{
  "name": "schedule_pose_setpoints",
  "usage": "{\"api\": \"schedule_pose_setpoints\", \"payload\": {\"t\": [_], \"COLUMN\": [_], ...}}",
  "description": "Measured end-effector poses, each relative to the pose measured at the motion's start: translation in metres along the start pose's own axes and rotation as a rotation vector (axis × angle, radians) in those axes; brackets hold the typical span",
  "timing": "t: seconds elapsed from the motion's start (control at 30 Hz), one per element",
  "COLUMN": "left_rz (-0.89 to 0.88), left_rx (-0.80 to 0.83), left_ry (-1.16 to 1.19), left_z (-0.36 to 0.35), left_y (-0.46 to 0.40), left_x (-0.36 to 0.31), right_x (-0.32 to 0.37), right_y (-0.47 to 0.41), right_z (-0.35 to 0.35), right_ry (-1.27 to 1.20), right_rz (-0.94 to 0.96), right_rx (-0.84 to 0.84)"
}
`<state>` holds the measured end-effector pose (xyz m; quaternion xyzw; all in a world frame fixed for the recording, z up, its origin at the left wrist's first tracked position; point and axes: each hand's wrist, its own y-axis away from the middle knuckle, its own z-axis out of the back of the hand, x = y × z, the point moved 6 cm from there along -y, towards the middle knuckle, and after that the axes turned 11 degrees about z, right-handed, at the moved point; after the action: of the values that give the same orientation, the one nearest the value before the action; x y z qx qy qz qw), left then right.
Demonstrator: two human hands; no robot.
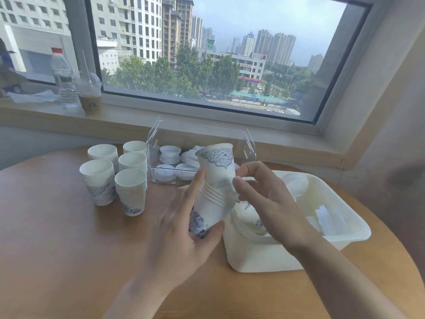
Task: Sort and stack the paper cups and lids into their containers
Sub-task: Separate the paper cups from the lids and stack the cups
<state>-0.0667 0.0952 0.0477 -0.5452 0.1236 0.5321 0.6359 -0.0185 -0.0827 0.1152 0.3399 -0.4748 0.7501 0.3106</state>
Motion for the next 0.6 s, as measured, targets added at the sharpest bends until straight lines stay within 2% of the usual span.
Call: {"api": "schedule_pose_setpoints", "payload": {"t": [0.13,0.27,0.6], "left_rz": [-0.015,-0.012,0.046], "left_rx": [-0.009,-0.018,-0.037], "left_ry": [-0.021,0.009,0.083], "left_z": [0.002,0.004,0.005], "left_y": [0.003,0.004,-0.003], "left_x": [-0.001,-0.001,0.01], "right_x": [0.001,0.004,0.003], "right_y": [-0.003,-0.003,-0.001], "right_z": [0.001,-0.001,0.011], "right_ry": [0.118,0.213,0.216], "right_rz": [0.056,0.105,0.062], "right_rx": [-0.088,-0.082,-0.049]}}
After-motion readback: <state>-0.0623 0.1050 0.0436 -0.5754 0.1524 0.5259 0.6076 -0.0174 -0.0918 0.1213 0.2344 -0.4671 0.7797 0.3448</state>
